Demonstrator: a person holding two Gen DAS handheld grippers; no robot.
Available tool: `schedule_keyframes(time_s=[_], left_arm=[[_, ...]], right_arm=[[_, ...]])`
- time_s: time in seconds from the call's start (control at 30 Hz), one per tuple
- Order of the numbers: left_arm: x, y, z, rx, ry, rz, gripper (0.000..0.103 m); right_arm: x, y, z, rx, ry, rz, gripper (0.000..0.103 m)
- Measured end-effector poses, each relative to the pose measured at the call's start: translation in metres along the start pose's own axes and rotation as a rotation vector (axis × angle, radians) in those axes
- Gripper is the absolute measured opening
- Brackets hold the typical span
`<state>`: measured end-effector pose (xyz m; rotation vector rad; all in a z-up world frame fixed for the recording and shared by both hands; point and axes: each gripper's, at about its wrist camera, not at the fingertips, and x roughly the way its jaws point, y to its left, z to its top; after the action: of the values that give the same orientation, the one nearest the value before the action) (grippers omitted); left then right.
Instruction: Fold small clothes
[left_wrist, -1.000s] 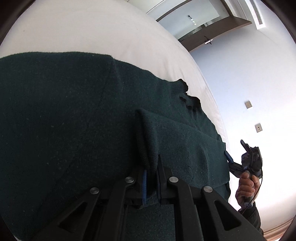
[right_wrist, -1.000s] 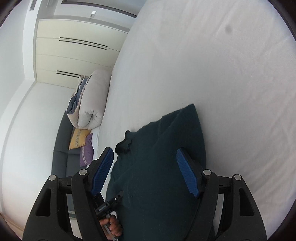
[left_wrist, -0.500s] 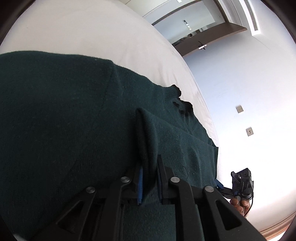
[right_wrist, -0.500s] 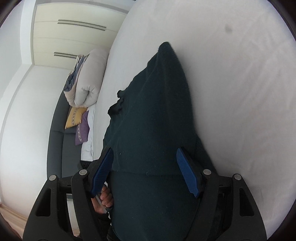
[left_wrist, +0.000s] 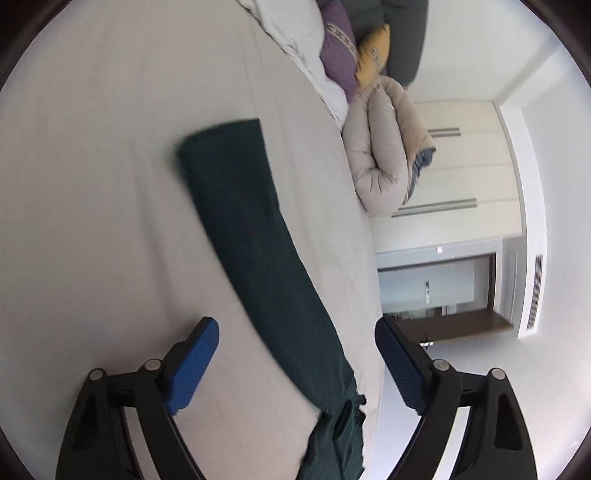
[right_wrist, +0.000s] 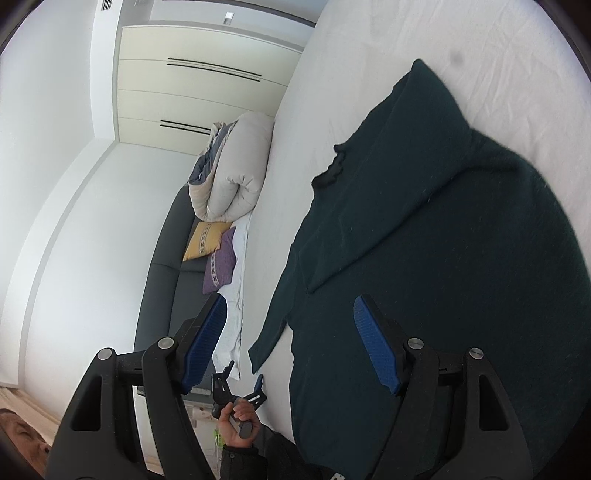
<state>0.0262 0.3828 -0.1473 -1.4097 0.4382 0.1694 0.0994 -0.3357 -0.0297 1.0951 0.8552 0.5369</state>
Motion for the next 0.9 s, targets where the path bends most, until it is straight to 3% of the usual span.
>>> schedule_keyframes(time_s=[0.17, 0.27, 0.4, 0.47, 0.5, 0.53, 0.63, 0.73, 0.83, 0.9], left_arm=[[0.024, 0.004, 0.022, -0.028, -0.032, 0.076, 0.09], [0.036, -0.004, 0.032, -0.012, -0.091, 0.093, 0.103], [0.041, -0.011, 0.043, 0.002, -0.162, 0.119, 0.099], [0.041, -0.014, 0.043, 0.036, -0.167, 0.092, 0.061], [0.043, -0.013, 0.042, 0.044, -0.144, 0.082, 0.024], [0.047, -0.013, 0.039, 0.06, -0.133, 0.09, 0.01], [0.046, -0.033, 0.025, 0.205, -0.176, 0.144, 0.008], [0.059, -0.091, 0.001, 0.424, -0.143, 0.137, 0.008], [0.083, -0.165, -0.057, 0.746, -0.091, 0.124, 0.008], [0.107, -0.205, -0.116, 0.961, -0.02, 0.13, 0.008]], right_arm=[[0.024, 0.034, -0.033, -0.032, 0.052, -0.007, 0.071], [0.022, 0.056, -0.049, -0.073, 0.062, -0.009, 0.071], [0.012, 0.074, -0.062, -0.117, 0.062, -0.032, 0.071], [0.005, 0.079, -0.066, -0.13, 0.052, -0.044, 0.071], [0.003, 0.079, -0.064, -0.134, 0.047, -0.049, 0.071], [0.001, 0.08, -0.063, -0.136, 0.042, -0.052, 0.071], [-0.004, 0.08, -0.057, -0.143, 0.026, -0.051, 0.071], [-0.001, 0.078, -0.051, -0.138, 0.016, -0.042, 0.071], [0.002, 0.077, -0.049, -0.14, 0.009, -0.024, 0.071], [0.004, 0.074, -0.05, -0.138, 0.01, -0.017, 0.071]])
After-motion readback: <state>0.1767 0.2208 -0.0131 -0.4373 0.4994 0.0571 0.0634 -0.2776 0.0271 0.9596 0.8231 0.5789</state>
